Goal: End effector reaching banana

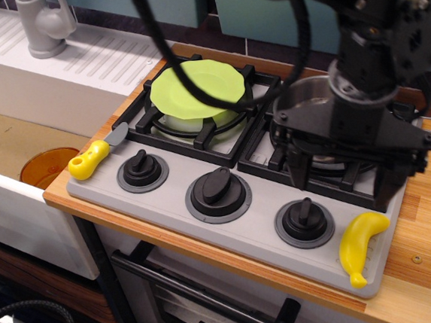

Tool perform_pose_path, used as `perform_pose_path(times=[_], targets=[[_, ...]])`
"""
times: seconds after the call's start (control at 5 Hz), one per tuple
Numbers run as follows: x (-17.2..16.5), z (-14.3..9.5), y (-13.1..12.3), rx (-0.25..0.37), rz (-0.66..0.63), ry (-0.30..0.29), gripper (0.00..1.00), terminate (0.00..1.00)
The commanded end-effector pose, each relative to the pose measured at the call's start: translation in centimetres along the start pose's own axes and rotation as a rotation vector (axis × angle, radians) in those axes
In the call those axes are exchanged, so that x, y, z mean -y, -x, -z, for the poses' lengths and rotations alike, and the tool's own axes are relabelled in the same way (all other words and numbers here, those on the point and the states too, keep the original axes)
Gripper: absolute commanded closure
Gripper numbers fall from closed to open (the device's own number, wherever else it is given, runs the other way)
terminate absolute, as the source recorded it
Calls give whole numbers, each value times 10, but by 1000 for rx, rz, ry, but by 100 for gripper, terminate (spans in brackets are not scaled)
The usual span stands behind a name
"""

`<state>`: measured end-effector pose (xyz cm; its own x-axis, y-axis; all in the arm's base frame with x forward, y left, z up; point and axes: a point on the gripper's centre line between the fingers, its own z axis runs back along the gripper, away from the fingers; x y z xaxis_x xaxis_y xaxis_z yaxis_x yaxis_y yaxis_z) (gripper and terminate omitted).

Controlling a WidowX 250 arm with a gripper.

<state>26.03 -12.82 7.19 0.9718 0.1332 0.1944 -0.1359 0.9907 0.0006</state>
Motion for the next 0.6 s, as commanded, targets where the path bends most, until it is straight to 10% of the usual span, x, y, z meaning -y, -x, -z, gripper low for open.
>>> perform_pose_path(times=[0.0, 0.4], targets=[[28, 10, -9, 52, 7, 28, 0, 0], [37, 39, 2, 91, 27, 56, 0, 0]])
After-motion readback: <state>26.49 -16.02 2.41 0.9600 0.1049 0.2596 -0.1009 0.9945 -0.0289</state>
